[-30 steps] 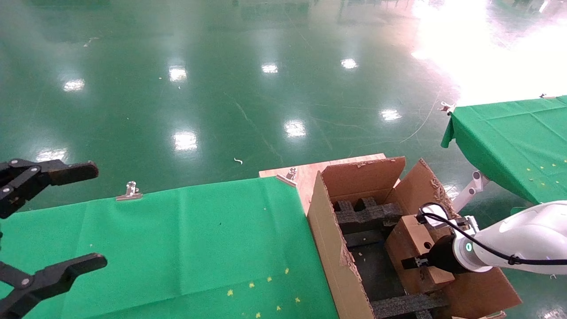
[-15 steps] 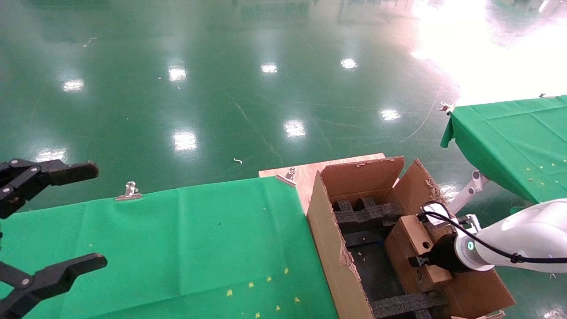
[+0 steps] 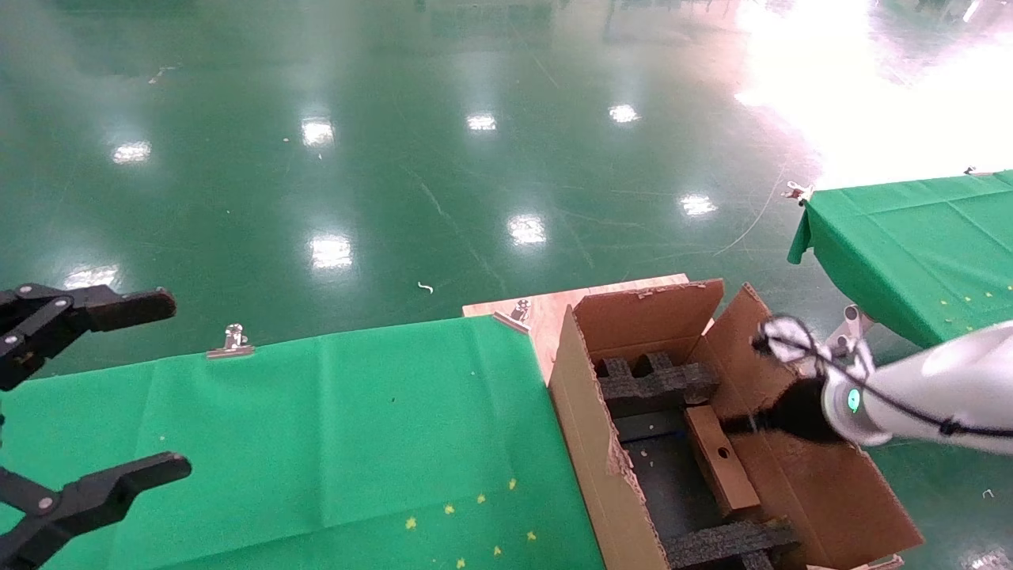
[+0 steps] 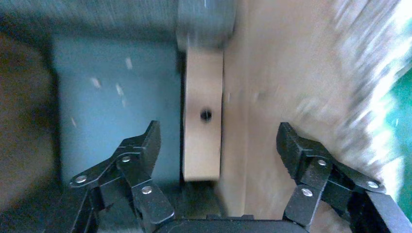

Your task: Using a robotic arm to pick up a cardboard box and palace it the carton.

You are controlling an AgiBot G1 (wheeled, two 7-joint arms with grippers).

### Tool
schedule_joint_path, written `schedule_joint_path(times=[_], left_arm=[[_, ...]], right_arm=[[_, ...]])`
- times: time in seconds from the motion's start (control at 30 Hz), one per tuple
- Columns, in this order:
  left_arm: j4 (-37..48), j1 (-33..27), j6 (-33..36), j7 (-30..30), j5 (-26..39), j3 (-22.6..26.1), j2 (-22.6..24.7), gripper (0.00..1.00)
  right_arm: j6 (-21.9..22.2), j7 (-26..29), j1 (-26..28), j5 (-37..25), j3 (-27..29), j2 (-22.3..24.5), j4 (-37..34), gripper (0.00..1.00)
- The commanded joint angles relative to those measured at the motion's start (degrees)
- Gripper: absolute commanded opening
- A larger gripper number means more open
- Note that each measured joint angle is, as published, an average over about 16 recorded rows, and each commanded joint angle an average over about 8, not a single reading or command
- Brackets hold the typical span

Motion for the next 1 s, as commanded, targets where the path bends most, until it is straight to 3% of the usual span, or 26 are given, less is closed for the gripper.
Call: schedule_joint_path(times=[0.03, 0.17, 0.3, 0.6, 0.87, 1.0], left_arm=[[0.00, 0.00, 0.00, 0.00, 0.00, 0.00, 0.00, 1.00], [0.00, 0.00, 0.00, 0.00, 0.00, 0.00, 0.00, 1.00], [0.00, 0.00, 0.00, 0.00, 0.00, 0.00, 0.00, 1.00], [0.01, 0.01, -0.02, 0.00, 0.00, 0.00, -0.01, 1.00], [0.02, 0.01, -0.02, 0.00, 0.00, 0.00, -0.01, 1.00], [0.02, 0.01, -0.03, 0.00, 0.00, 0.00, -0.01, 1.00]], right_arm=[[0.17, 0.03, 1.61, -0.59, 0.56, 0.61, 0.96, 1.00], [0.98, -2.81, 5.88, 2.23, 3.08, 2.34, 5.27, 1.00], [0.62, -8.57, 9.25, 9.72, 6.39, 2.97, 7.48, 1.00], [-8.03, -22.24, 13.70, 29.58, 13.68, 3.65, 8.04, 1.00], [-9.39, -23.21, 13.10, 30.75, 15.05, 3.63, 7.88, 1.00], [-11.34, -26.41, 10.57, 31.94, 18.88, 3.27, 7.69, 1.00]])
